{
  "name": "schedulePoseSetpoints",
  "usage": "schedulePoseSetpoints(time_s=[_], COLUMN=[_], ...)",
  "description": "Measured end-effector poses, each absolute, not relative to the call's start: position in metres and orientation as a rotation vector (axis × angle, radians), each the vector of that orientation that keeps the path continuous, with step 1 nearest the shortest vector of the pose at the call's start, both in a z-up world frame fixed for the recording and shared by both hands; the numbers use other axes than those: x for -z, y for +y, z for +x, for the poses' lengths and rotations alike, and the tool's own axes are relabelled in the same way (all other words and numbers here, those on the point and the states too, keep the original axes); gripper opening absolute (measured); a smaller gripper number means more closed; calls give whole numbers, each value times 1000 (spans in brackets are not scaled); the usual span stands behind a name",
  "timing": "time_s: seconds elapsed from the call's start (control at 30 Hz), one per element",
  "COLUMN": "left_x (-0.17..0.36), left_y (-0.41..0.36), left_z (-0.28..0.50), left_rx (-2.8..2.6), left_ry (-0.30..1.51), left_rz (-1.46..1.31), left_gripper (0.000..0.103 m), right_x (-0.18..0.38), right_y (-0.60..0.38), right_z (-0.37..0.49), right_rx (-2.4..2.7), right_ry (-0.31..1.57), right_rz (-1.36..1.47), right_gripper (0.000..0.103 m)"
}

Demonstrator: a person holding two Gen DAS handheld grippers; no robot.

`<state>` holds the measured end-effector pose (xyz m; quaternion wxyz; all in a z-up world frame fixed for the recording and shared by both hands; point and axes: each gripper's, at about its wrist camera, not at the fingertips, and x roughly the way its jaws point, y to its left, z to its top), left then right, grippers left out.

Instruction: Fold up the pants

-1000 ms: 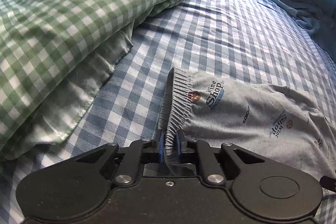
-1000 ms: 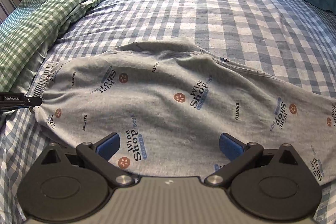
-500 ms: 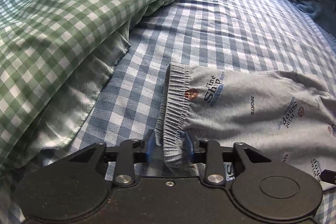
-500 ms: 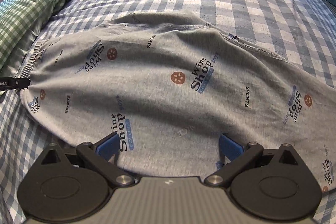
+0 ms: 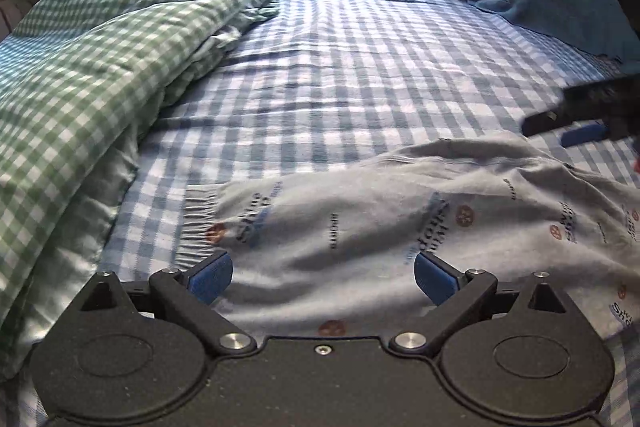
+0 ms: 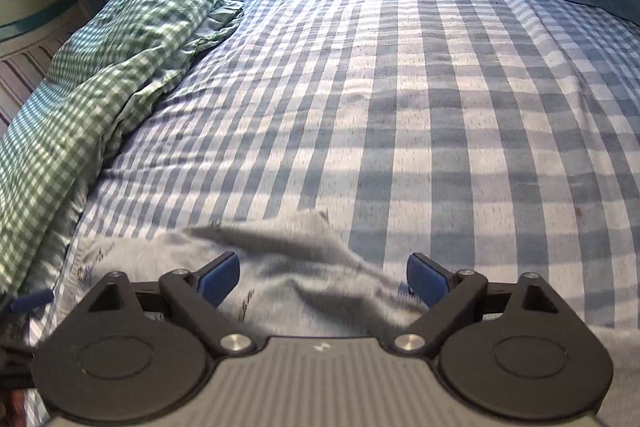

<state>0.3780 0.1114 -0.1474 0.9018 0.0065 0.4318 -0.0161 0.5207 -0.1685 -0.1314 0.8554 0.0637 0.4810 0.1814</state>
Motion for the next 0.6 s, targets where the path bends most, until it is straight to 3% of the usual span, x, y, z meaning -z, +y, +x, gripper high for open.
schedulePoseSetpoints(time_s=[0.2,0.27,0.37,0.6], left_x=[162,166,177,186], left_y=[80,81,88,103], left_z=[379,378,377,376], left_rx=[92,90,75,58], left_ry=[953,973,1026,1091], left_rz=[60,49,35,34], left_gripper=[98,98,98,98], right_x=[158,160,155,153], right_y=[-149,-143,-136,-129], right_z=[566,565,563,572], right_rx=[-402,-391,-396,-356], right_ry=[1168,1171,1145,1105], right_rz=[171,127,63,20], right_gripper=[61,30,9,5])
